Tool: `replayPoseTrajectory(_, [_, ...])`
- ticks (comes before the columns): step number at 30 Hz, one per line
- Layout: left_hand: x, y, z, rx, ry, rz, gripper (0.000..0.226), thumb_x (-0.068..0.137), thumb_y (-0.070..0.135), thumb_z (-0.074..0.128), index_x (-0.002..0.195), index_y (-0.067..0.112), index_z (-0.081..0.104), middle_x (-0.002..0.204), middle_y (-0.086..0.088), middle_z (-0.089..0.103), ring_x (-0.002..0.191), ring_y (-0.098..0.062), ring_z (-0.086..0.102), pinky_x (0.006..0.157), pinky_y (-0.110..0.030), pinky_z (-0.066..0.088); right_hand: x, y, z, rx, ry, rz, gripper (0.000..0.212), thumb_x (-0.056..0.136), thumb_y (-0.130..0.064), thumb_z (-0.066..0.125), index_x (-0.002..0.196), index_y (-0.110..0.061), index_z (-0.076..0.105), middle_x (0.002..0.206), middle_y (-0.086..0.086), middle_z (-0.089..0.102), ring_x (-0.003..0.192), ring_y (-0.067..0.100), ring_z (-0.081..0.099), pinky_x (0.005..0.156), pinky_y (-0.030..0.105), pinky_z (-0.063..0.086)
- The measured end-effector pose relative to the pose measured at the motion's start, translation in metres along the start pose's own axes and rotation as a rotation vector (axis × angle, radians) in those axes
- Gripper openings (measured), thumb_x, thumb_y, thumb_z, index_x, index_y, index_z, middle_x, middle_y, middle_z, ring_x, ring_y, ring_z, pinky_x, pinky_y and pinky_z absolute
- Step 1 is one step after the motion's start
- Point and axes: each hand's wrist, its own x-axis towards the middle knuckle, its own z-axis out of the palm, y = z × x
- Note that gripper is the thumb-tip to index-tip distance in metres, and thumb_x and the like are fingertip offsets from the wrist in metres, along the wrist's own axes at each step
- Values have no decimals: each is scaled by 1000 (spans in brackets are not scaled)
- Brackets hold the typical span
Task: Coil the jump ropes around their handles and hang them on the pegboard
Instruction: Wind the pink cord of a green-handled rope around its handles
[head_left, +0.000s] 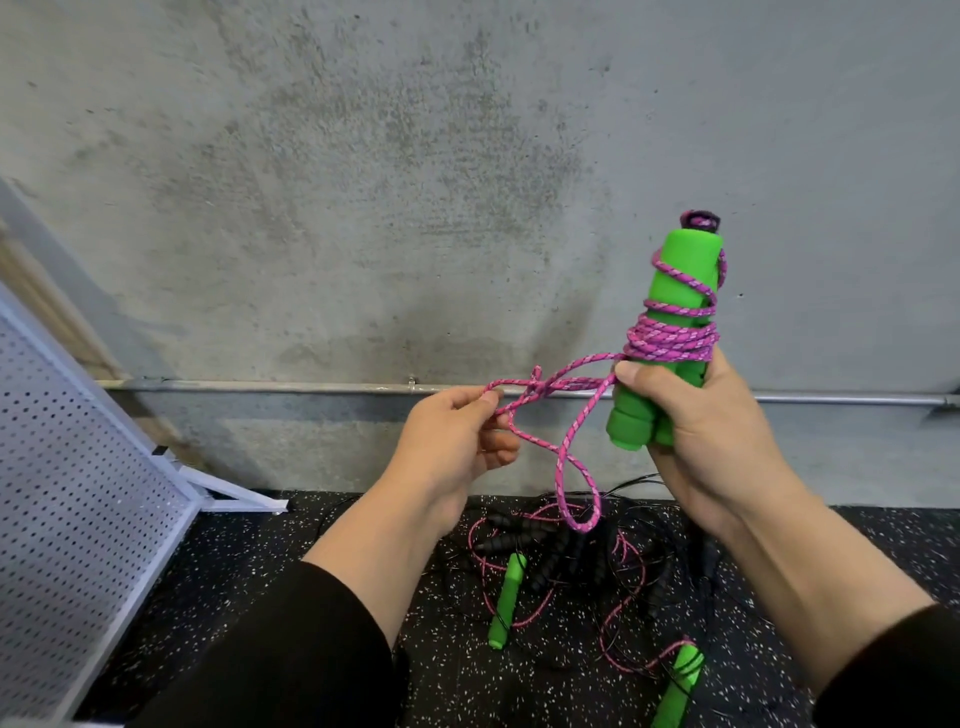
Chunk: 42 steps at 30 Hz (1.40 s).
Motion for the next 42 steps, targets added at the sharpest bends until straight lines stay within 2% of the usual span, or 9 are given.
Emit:
replayPoseTrajectory(5, [-3,4,6,-275,-121,-81,17,109,13,42,98,11,55,88,-17,73,73,-26,73,65,-36,63,2,0,-2,69,5,3,23,88,-2,67,94,-23,58,79,-4,60,71,10,56,61,29,46])
replayPoseTrajectory(10, [-6,6,8,-457,-172,-123,20,109,16,42,93,14,54,67,-4,53,52,-14,53,53,-28,56,5,1,-6,26,34,74,26,84,-5,71,102,-19,60,86,2,60,74,13,56,57,28,48])
replayPoseTrajectory(13, [-1,1,5,-217,-72,-72,16,108,20,46,95,18,55,59,5,38,42,-7,27,37,-19,30,3,0,-5,14,4,130,35,77,-10,73,109,-16,59,95,10,60,76,15,57,52,27,50])
replayPoseTrajectory(16, [0,1,2,-58,-17,18,14,108,24,50,100,20,61,54,8,36,41,-6,21,35,-18,19,2,-4,-3,18,-34,150,32,68,-17,74,97,-19,61,93,8,67,72,12,61,52,27,49])
replayPoseTrajectory(24, [-2,4,-2,8,-2,57,22,105,29,56,86,17,58,55,5,34,43,-9,23,39,-22,21,1,-5,-4,124,-35,104,31,74,-11,77,97,-18,57,77,-2,58,63,10,54,51,25,47])
replayPoseTrajectory(27, [0,2,2,-114,11,11,24,107,22,51,84,15,54,62,1,50,47,-11,41,42,-22,37,0,-6,-1,158,-32,90,43,76,-15,71,116,-13,54,77,-2,57,65,9,55,55,25,48])
replayPoseTrajectory(30, [1,2,4,-225,-16,-60,22,107,22,50,87,15,53,64,-1,55,43,-8,37,37,-19,31,-1,-6,2,206,-20,81,44,76,-17,70,117,-12,55,79,-3,58,65,7,57,57,25,50])
replayPoseTrajectory(37, [5,9,-14,90,48,70,44,97,54,59,104,12,70,55,8,29,47,-10,19,42,-22,18,4,-17,-7,280,28,29,13,79,-14,67,90,-19,61,85,-1,60,65,8,54,53,23,48])
replayPoseTrajectory(42, [2,7,-21,419,-54,133,46,90,51,71,82,5,70,59,2,26,49,-15,19,50,-27,18,10,-19,-19,160,116,-9,20,93,-5,61,112,-8,59,81,-2,57,61,8,52,49,25,44])
